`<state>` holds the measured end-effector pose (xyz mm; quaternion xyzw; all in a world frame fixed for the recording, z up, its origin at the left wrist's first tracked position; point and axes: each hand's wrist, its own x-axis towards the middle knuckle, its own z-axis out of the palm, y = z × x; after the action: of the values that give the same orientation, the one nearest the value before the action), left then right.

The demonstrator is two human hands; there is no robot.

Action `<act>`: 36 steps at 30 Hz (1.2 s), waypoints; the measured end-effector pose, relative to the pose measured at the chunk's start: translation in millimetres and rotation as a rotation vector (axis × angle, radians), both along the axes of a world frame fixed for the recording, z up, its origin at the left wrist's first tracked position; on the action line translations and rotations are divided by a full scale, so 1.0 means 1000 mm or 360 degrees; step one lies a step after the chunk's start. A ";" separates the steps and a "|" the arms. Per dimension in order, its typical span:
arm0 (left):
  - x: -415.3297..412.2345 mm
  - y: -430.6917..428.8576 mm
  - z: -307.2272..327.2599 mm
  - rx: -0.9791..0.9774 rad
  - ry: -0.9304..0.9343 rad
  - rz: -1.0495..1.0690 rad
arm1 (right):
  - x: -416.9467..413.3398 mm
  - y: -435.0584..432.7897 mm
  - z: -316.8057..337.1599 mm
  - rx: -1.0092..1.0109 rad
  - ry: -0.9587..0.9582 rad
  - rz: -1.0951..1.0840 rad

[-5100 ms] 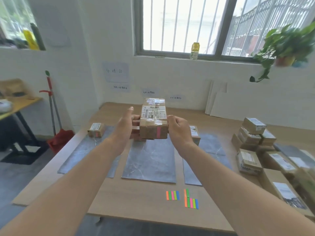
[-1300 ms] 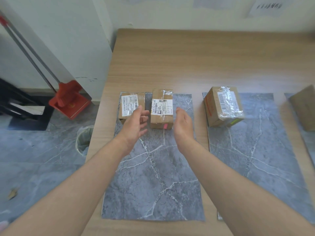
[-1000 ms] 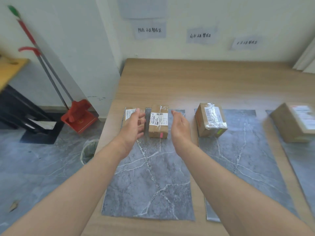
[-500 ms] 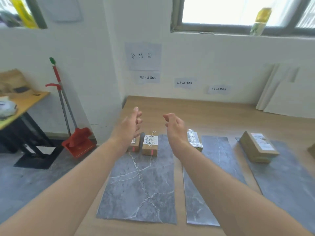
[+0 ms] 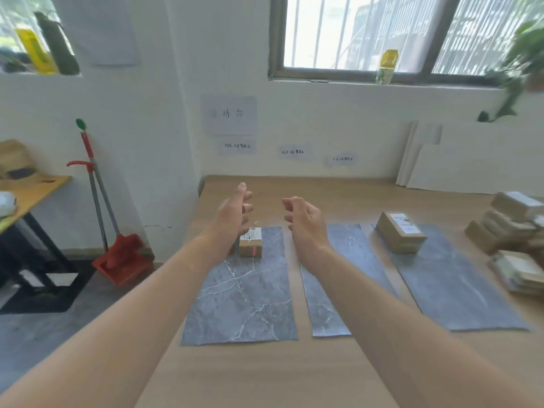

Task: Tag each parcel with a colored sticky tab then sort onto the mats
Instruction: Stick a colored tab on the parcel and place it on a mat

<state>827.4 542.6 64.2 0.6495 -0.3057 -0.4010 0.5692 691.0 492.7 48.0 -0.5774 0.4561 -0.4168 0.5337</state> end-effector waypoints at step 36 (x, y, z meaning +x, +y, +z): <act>-0.391 -0.047 -0.091 0.0295 0.0050 -0.0506 | -0.416 -0.022 -0.088 0.0293 0.0082 -0.0426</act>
<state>436.5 496.0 -26.4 0.6362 -0.3572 -0.5224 0.4413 274.5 471.2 -40.3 -0.4707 0.5786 -0.4258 0.5122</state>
